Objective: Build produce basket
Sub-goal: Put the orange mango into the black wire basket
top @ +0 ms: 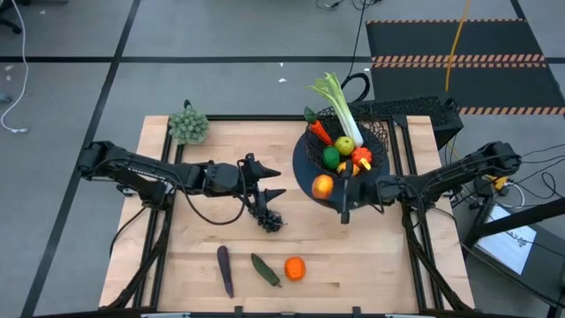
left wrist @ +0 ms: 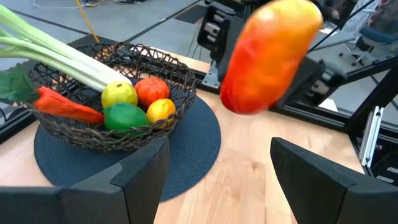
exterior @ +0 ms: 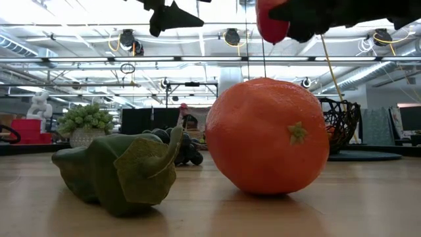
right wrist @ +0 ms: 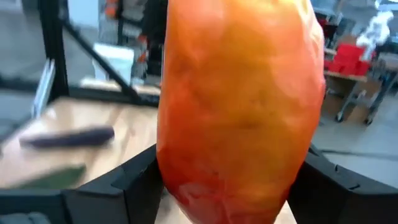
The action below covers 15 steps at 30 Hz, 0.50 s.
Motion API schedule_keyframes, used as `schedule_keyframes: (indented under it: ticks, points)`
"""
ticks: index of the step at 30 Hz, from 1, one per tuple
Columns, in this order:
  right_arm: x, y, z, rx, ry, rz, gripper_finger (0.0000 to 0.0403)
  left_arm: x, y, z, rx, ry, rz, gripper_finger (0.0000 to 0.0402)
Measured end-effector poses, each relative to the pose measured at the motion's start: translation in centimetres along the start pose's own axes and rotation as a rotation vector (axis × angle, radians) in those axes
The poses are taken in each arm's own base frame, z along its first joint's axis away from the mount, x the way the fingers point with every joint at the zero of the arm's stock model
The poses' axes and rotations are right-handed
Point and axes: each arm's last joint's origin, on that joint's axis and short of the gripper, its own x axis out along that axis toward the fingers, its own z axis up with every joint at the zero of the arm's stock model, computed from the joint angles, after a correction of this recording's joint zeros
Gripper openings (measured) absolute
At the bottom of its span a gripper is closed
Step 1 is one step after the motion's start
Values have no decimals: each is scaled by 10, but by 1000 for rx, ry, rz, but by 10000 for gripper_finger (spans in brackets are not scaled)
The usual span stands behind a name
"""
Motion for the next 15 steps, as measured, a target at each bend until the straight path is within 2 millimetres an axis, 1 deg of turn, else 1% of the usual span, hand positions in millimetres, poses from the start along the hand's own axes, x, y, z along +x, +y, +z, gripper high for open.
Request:
schedule_keyframes:
  ticks: [10, 12, 15]
  points:
    - [3, -11, 4, 460, -51, -43, 270, 0, 0, 0, 0, 0, 0, 278]
    - [4, -14, 4, 507, -65, -50, 270, 0, 0, 0, -1, -3, -1, 278]
    - [4, -16, 4, 508, -63, -60, 270, 0, -1, 2, -7, -20, -6, 278]
